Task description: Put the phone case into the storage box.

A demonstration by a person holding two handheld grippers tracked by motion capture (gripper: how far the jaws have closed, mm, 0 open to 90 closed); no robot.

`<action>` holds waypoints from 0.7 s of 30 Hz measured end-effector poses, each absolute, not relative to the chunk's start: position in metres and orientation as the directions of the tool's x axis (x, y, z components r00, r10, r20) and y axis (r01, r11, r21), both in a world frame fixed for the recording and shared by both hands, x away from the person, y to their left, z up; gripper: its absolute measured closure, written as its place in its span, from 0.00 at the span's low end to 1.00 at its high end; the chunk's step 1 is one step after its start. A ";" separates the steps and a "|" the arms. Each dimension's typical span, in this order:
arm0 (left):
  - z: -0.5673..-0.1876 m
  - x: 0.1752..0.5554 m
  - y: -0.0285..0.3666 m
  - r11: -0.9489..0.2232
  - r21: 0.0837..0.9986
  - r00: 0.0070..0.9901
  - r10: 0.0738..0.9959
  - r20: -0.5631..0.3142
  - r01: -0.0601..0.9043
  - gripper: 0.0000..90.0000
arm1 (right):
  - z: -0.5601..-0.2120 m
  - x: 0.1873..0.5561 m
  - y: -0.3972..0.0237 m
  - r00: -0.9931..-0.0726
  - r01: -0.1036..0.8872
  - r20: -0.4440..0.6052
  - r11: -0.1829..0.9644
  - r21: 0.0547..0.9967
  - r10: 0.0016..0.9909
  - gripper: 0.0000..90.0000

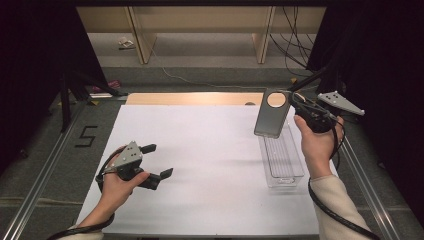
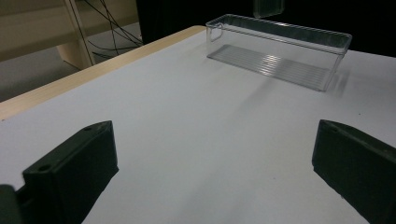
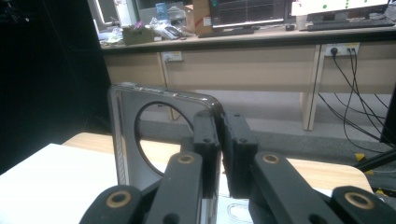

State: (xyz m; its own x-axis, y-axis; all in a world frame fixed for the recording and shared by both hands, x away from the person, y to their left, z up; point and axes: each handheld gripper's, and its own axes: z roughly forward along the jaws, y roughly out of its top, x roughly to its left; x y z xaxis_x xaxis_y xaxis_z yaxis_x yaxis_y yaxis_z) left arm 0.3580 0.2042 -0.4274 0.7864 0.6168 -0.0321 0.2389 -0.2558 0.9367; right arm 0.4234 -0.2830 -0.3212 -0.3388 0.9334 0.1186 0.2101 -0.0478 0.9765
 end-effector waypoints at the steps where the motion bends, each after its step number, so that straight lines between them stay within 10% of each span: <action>1: -0.427 0.358 0.204 -0.255 0.937 0.786 0.617 -0.032 0.239 0.00 | -0.321 0.423 -0.284 -0.337 0.208 0.117 -0.047 0.977 0.934 0.95; 21: -0.427 0.359 0.205 -0.244 0.939 0.785 0.618 -0.042 0.242 0.00 | -0.319 0.424 -0.294 -0.312 0.198 0.114 -0.052 0.979 0.943 0.95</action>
State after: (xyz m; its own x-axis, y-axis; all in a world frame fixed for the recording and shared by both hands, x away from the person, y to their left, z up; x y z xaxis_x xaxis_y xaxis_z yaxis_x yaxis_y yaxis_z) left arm 0.3587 0.2047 -0.4272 0.7853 0.6177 -0.0422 0.2423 -0.2440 0.9390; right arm 0.4240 -0.2941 -0.3190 -0.3123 0.9432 0.1136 0.1977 -0.0525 0.9789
